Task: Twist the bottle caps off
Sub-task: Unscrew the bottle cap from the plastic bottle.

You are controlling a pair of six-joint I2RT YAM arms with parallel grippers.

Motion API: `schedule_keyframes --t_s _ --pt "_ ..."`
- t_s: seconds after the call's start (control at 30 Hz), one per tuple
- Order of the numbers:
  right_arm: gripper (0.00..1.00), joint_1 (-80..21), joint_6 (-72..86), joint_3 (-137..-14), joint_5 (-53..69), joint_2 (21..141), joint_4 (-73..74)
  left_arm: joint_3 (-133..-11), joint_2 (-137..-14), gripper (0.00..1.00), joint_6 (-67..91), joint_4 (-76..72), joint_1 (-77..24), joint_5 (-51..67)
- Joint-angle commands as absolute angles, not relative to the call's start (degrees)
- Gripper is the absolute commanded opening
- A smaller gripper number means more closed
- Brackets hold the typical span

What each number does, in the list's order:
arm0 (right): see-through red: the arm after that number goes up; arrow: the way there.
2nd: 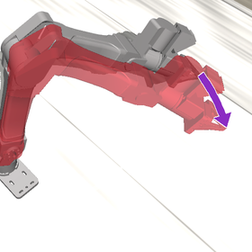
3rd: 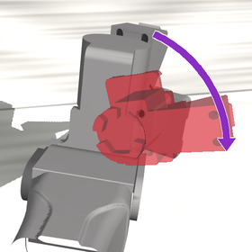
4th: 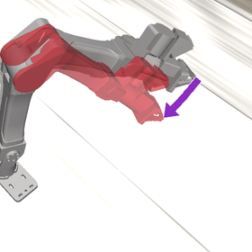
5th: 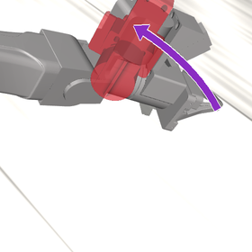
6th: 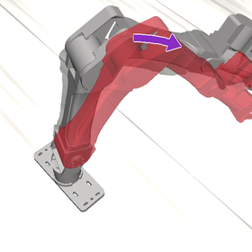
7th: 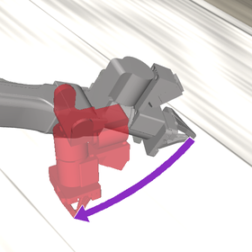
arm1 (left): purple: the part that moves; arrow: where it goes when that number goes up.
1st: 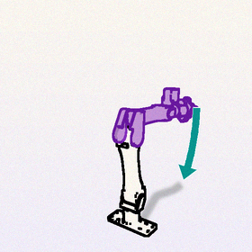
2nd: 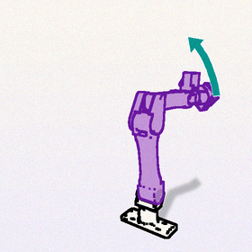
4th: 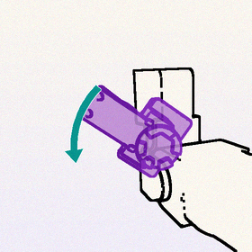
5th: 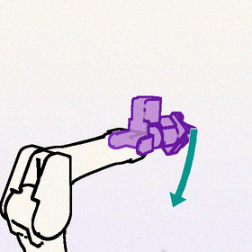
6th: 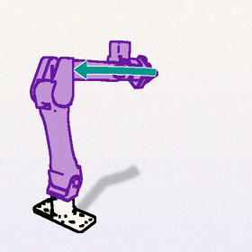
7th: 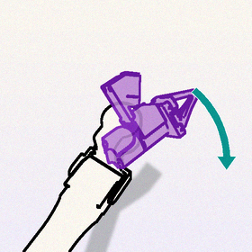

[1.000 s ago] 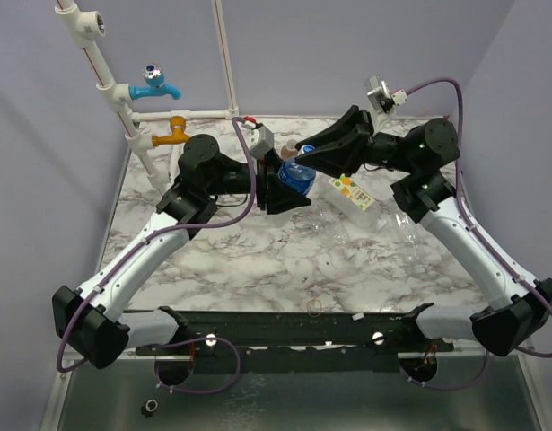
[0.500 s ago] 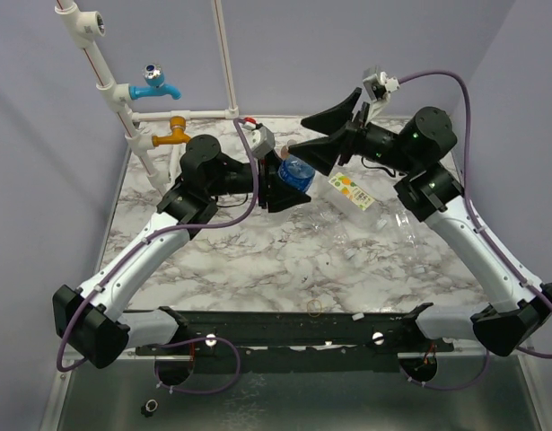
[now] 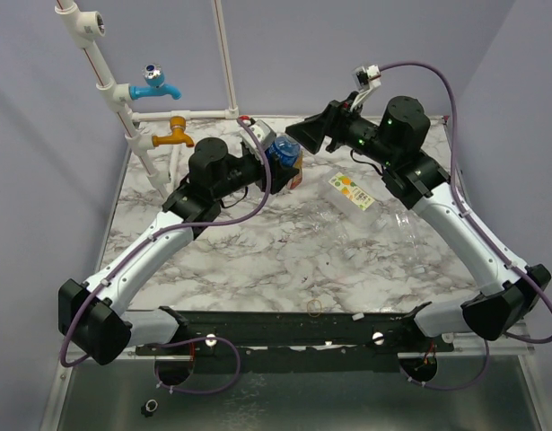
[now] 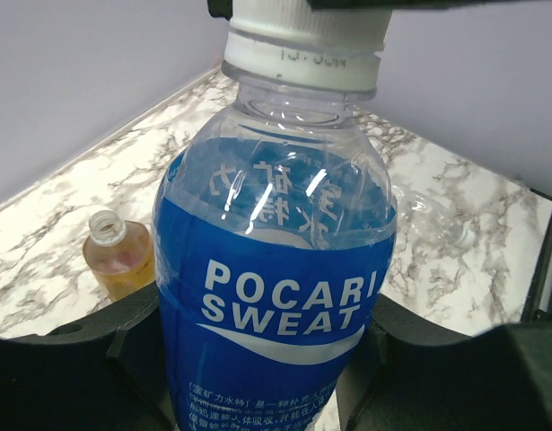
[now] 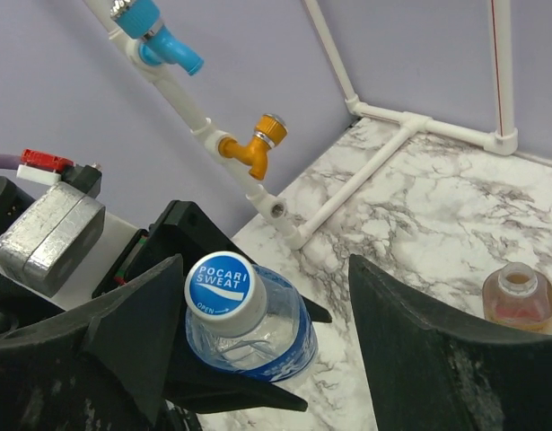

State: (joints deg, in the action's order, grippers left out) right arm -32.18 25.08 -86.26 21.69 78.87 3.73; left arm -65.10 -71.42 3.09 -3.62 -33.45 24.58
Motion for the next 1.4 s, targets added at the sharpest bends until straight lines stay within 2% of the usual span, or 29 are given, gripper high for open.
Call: schedule_keyframes --t_s 0.0,0.17,0.4,0.57,0.67,0.9,1.0,1.1,1.17,1.23,1.27,1.3,1.37 --pt "0.74 -32.5 26.73 -87.4 23.61 80.46 3.64 -64.51 -72.25 0.16 1.51 -3.52 -33.57 19.07" --pt "0.59 -33.13 27.09 -87.28 24.97 81.76 2.17 -64.42 -72.6 0.15 1.65 -3.51 -33.69 19.2" --pt "0.18 -33.29 26.26 -86.09 24.7 81.1 0.55 -64.29 -72.5 0.15 2.62 -3.36 -33.84 21.28" --pt "0.02 -33.29 22.83 -84.41 26.41 78.24 -1.44 -64.52 -71.92 0.15 4.43 -2.82 -33.84 27.03" --pt "0.01 -33.22 20.6 -82.27 32.91 75.44 -4.85 -65.24 -71.24 0.15 6.87 -2.72 -33.84 34.17" --pt "0.01 -33.13 23.94 -76.95 62.12 72.01 -18.44 -67.27 -70.93 0.15 16.35 -4.76 -33.74 60.13" --pt "0.01 -33.13 27.34 -76.97 71.25 73.32 -21.78 -67.5 -70.67 0.15 18.02 -5.39 -33.75 63.34" --pt "0.0 -33.13 27.0 -77.51 73.4 74.33 -20.33 -67.58 -70.27 0.15 17.22 -5.36 -33.65 63.22" --pt "0.07 -33.13 23.99 -78.8 71.51 74.5 -15.32 -67.59 -70.21 0.13 16.84 -5.33 -33.56 62.49" --pt "0.37 -33.13 19.0 -81.27 64.68 74.66 -7.53 -67.68 -70.02 0.1 15.47 -4.46 -33.53 60.72" --pt "0.57 -33.13 17.22 -82.4 58.13 74.83 -3.45 -67.68 -69.94 0.08 14.29 -3.64 -33.57 59.39" --pt "0.71 -33.1 16.24 -83.65 51.85 75.16 -0.86 -67.61 -69.86 0.07 12.93 -3.01 -33.54 57.32" --pt "0.85 -33.13 15.34 -84.86 41.98 75.49 3.24 -67.43 -69.87 0.07 10.44 -1.88 -33.54 52.7"
